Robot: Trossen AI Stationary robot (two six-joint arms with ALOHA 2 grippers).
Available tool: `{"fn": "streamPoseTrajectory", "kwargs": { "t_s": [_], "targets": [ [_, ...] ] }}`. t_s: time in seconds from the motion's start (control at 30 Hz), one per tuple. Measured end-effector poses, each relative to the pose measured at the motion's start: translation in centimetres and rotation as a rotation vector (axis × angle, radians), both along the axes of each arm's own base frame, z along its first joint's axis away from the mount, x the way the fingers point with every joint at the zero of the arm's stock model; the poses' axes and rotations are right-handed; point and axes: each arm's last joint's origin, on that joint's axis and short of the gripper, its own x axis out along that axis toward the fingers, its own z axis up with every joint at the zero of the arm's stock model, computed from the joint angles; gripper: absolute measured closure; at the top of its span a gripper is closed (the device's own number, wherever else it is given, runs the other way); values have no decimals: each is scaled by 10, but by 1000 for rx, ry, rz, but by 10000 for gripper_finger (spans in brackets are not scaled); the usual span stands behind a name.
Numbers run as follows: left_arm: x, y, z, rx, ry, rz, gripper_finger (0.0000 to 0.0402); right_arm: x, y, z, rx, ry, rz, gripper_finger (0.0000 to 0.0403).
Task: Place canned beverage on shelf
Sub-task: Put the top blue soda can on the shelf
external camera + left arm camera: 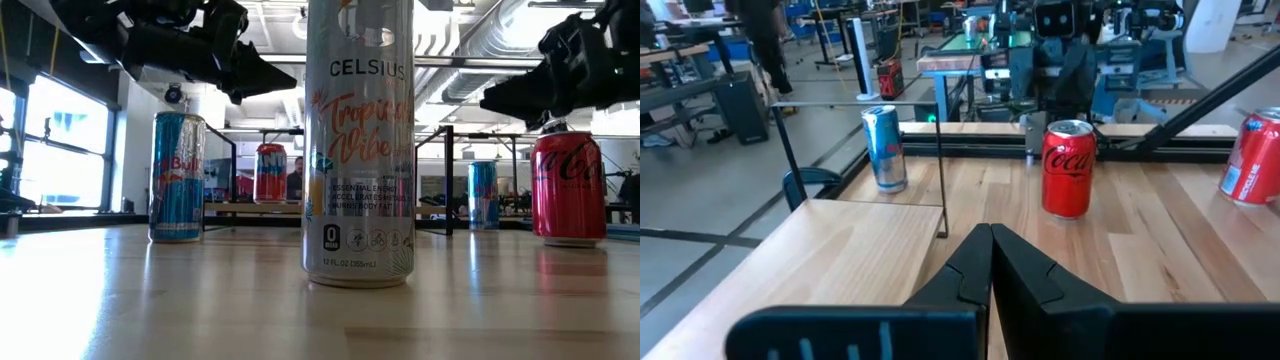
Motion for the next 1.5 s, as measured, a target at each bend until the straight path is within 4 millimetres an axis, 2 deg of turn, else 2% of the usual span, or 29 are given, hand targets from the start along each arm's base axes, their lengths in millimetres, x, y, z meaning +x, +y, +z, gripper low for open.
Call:
{"fn": "streamPoseTrajectory", "kwargs": {
  "t_s": [0.13,0.27,0.47,0.67,0.83,1.1,1.27,1.37,1.5],
  "targets": [
    [0,0,0,0,0,0,402,-4,-4,20,-47,70,-170,228],
    [0,0,0,0,0,0,402,-8,-8,41,-45,102,-339,202],
    [0,0,0,18,4,-3,401,-11,-19,60,4,201,-631,186],
    [0,0,0,20,4,-3,402,1,-38,68,50,300,-729,173],
    [0,0,0,19,4,-3,402,10,-65,72,157,390,-768,158],
    [0,0,0,19,5,-3,402,11,-120,88,298,611,-881,142],
    [0,0,0,19,6,-3,401,8,-153,98,458,732,-912,141],
    [0,0,0,18,7,-3,401,14,-169,103,547,782,-897,141],
    [0,0,0,15,10,-3,401,21,-194,97,597,875,-908,141]
  ]
}}
